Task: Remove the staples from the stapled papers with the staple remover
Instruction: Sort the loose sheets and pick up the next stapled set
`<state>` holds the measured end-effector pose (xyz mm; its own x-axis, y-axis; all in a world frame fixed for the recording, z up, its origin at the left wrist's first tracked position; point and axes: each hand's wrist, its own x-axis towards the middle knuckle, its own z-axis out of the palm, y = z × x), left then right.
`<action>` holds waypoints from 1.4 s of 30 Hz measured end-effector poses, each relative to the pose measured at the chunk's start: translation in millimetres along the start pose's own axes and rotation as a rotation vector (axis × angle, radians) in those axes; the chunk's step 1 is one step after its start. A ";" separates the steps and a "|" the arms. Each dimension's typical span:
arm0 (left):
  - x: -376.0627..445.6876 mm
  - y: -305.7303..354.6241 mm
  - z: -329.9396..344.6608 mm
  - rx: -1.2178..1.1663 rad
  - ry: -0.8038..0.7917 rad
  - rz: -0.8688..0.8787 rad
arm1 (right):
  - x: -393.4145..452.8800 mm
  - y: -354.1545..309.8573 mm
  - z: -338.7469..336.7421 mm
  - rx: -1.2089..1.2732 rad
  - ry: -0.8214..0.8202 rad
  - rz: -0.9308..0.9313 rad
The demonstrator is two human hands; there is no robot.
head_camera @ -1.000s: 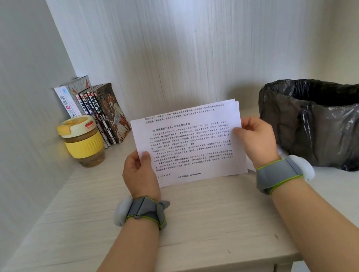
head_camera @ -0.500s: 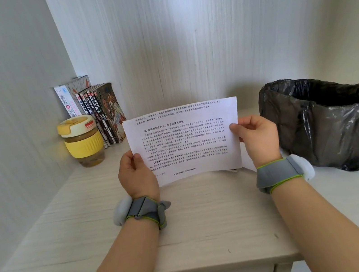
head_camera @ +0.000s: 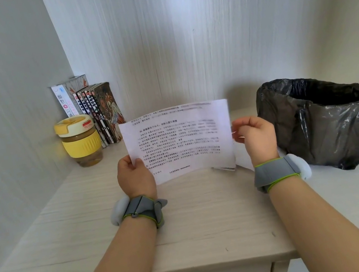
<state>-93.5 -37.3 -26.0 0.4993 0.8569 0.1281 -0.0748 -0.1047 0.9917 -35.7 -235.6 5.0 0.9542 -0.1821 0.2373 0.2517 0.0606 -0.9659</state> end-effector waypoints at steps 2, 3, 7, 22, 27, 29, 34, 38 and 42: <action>0.1 1.1 -1.7 0.028 0.054 -0.014 | 4.6 4.6 -1.9 -0.191 0.061 0.021; 0.3 1.5 -2.6 0.036 0.071 -0.023 | 6.8 7.9 -2.1 -0.369 0.058 0.032; 0.0 3.2 -4.0 0.055 0.097 -0.047 | 4.1 13.6 0.2 -0.827 -0.132 0.137; 0.6 4.3 -5.1 0.059 0.148 -0.068 | 15.6 25.9 -6.1 -1.195 -0.255 0.213; 1.6 3.6 -5.0 0.051 0.145 -0.073 | 20.7 27.5 -7.3 -1.294 -0.287 0.211; 1.2 4.0 -5.0 0.041 0.147 -0.073 | 22.0 28.0 -7.5 -1.265 -0.247 0.219; 2.1 3.3 -6.0 0.038 0.200 -0.067 | 26.0 29.8 -8.8 -1.120 -0.018 0.206; 2.8 2.7 -6.7 0.032 0.243 -0.076 | 24.3 25.6 -14.0 -0.895 0.142 0.115; 1.3 3.6 -6.3 0.043 0.225 -0.073 | 16.5 18.2 -8.5 -0.685 0.187 -0.075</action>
<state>-98.6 -33.4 -22.3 0.2970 0.9533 0.0547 -0.0060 -0.0554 0.9984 -16.8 -245.9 -9.5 0.8792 -0.3303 0.3434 0.0991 -0.5782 -0.8099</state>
